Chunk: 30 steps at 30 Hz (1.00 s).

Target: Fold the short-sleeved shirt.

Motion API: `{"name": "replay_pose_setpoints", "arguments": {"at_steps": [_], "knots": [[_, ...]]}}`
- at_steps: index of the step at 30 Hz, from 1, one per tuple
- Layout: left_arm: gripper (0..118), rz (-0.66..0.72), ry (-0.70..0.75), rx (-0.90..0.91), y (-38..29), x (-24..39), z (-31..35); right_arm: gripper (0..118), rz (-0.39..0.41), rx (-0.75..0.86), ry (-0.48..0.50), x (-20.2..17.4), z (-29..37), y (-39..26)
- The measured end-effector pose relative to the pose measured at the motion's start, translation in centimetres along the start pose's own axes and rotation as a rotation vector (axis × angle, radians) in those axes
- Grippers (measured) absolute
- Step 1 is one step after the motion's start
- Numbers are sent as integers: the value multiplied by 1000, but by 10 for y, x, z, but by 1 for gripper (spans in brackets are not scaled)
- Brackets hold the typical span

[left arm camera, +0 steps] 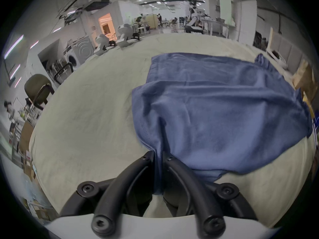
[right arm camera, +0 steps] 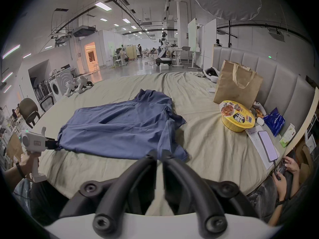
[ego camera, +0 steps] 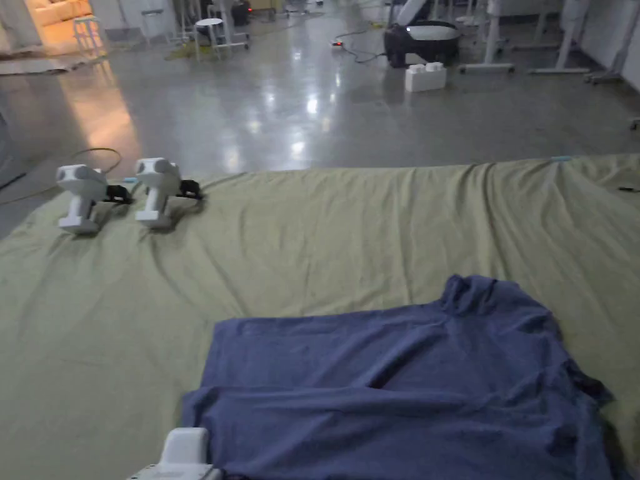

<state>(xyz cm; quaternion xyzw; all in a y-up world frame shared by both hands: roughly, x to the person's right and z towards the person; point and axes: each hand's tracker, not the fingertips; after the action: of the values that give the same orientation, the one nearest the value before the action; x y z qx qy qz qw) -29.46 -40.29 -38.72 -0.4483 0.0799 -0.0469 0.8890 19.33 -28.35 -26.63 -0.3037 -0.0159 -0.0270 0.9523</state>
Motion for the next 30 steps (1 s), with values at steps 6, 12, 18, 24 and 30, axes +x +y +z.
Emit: {"name": "replay_pose_setpoints", "arguments": {"at_steps": [6,12,18,24,30], "knots": [[12,103,-66,-21,1,-18,-4,65,-225,-43,46,37,-103,-4],[12,73,-59,-17,0,-12,-3,68,-183,-185,3,27,-172,-18],[11,98,-84,-5,-2,-21,-2,21,-31,-222,-47,6,-175,-20],[9,262,-199,20,3,-55,23,13,-51,-184,-36,9,-154,-17],[9,234,-195,65,-16,-70,84,13,32,-191,-61,3,-106,-17]]}}
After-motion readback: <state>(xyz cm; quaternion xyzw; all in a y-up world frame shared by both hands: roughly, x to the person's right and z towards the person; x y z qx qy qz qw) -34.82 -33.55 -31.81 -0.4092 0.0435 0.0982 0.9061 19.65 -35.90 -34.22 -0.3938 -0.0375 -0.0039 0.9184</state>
